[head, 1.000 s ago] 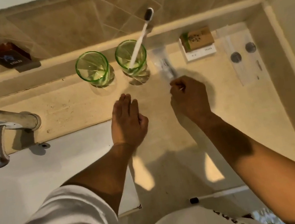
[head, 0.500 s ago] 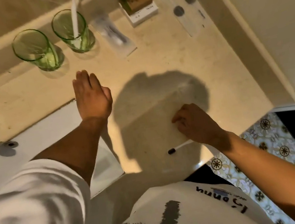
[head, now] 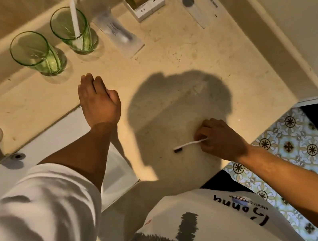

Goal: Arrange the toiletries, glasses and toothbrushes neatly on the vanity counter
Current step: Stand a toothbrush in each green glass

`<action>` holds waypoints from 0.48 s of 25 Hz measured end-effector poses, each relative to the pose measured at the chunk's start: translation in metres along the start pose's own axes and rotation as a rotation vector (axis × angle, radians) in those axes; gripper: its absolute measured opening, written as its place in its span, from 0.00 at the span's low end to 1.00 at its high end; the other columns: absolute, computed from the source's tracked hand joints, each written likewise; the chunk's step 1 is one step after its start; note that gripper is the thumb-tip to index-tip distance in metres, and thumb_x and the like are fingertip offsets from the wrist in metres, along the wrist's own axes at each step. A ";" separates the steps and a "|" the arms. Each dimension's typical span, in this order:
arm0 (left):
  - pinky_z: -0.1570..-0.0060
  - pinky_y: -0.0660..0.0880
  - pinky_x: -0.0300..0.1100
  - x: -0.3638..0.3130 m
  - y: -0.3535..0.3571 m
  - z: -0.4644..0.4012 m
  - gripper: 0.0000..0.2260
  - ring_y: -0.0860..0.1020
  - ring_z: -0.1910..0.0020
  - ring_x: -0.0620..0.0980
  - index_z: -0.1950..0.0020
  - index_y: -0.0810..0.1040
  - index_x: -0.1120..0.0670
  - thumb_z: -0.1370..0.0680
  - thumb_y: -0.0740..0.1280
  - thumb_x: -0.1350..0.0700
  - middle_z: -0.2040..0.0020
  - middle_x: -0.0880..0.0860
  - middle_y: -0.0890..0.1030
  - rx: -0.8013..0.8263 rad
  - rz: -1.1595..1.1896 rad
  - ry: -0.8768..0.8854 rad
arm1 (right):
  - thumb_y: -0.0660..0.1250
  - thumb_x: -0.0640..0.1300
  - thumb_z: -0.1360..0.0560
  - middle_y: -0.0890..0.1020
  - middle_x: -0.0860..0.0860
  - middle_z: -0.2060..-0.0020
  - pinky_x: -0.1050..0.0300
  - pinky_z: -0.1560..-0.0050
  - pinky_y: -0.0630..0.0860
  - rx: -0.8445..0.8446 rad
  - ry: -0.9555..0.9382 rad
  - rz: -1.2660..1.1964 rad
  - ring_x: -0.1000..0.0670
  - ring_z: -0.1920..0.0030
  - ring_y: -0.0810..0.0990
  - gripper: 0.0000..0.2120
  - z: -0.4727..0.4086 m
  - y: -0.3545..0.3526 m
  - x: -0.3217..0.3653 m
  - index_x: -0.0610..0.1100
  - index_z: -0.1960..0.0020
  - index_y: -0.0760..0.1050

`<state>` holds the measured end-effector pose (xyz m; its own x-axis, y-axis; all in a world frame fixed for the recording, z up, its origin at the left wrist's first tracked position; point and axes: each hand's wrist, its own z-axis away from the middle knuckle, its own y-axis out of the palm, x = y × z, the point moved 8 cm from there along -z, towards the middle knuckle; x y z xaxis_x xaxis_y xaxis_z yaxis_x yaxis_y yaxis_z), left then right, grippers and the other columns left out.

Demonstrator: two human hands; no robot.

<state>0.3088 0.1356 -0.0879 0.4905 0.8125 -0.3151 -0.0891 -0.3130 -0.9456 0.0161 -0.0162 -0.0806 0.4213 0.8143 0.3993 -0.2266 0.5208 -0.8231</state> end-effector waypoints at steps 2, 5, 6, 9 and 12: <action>0.25 0.62 0.58 0.002 0.001 -0.001 0.19 0.67 0.26 0.65 0.33 0.73 0.65 0.21 0.59 0.57 0.29 0.65 0.72 -0.004 0.015 0.007 | 0.72 0.40 0.31 0.80 0.49 0.57 0.59 0.54 0.69 0.022 -0.002 -0.067 0.47 0.56 0.77 0.07 -0.007 -0.001 0.004 0.45 0.53 0.83; 0.25 0.63 0.58 0.004 0.002 -0.003 0.20 0.67 0.26 0.65 0.33 0.74 0.64 0.22 0.59 0.58 0.29 0.65 0.72 -0.009 0.038 -0.022 | 0.72 0.41 0.29 0.79 0.52 0.60 0.62 0.59 0.69 -0.034 0.036 -0.186 0.52 0.60 0.78 0.05 -0.025 -0.022 0.009 0.47 0.54 0.82; 0.24 0.62 0.58 0.007 0.001 -0.005 0.20 0.67 0.26 0.65 0.33 0.74 0.64 0.23 0.59 0.58 0.28 0.64 0.72 -0.013 0.054 -0.046 | 0.72 0.43 0.28 0.78 0.54 0.60 0.64 0.60 0.69 -0.069 0.052 -0.219 0.55 0.62 0.77 0.04 -0.037 -0.033 0.012 0.48 0.54 0.82; 0.26 0.64 0.59 0.008 0.001 -0.005 0.20 0.69 0.27 0.66 0.33 0.75 0.64 0.24 0.60 0.59 0.29 0.65 0.73 -0.024 0.081 -0.033 | 0.72 0.46 0.25 0.79 0.56 0.61 0.74 0.60 0.68 -0.213 0.055 -0.293 0.59 0.63 0.76 0.04 -0.091 -0.078 0.034 0.47 0.52 0.81; 0.26 0.66 0.60 0.014 0.001 -0.008 0.19 0.70 0.28 0.65 0.35 0.77 0.64 0.24 0.65 0.59 0.30 0.66 0.75 -0.056 0.098 -0.024 | 0.72 0.47 0.24 0.82 0.56 0.62 0.76 0.57 0.71 -0.276 -0.030 -0.423 0.58 0.61 0.80 0.06 -0.159 -0.119 0.085 0.46 0.52 0.81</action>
<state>0.3226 0.1427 -0.0922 0.4609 0.7879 -0.4085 -0.0872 -0.4179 -0.9043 0.2180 -0.0502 -0.0125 0.3993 0.5561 0.7289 0.2010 0.7226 -0.6614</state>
